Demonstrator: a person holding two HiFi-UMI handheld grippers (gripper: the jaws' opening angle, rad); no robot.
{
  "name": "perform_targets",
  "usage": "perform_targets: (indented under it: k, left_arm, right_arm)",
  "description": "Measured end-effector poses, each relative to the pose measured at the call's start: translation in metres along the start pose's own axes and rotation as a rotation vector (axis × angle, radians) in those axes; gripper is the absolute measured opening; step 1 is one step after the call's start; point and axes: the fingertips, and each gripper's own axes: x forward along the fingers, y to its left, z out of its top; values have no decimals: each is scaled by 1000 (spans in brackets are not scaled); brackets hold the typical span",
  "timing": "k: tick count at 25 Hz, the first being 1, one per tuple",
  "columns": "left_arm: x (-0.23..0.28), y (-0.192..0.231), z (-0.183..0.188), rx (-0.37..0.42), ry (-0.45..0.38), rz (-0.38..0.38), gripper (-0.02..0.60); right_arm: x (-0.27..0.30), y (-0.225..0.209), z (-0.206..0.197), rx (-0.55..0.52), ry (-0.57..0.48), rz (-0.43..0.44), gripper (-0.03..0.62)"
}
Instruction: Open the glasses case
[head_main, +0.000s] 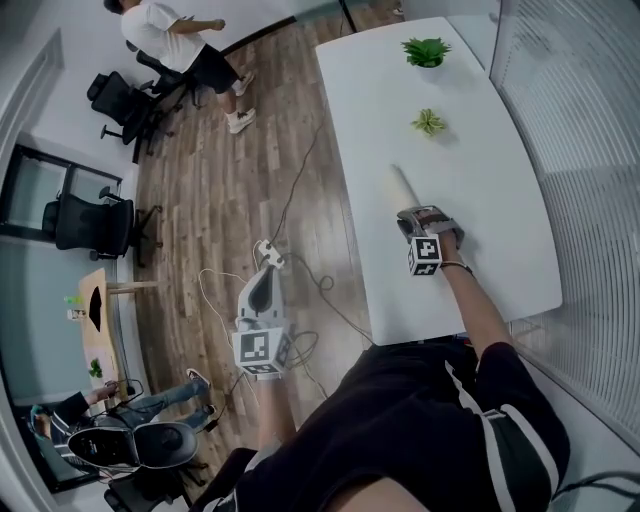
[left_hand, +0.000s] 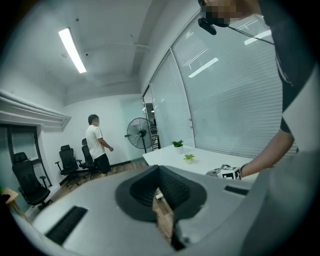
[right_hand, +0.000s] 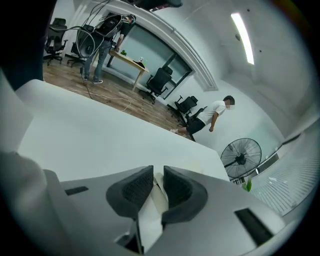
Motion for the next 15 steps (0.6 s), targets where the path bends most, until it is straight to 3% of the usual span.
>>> perform_targets:
  k: [7,11,15]
  left_arm:
    - [10,-3,-2,1,8,-22,-2]
    - [15,-8,2,7,-4,-41,-2]
    - [27,-13,7,11,-7,-49,-2]
  right_arm:
    - [-16,-24,10,57,-31,-69,43]
    - [-32,-52,-3,203,-31,-143,38]
    - [-35,-72,-51,402,12,-191,35]
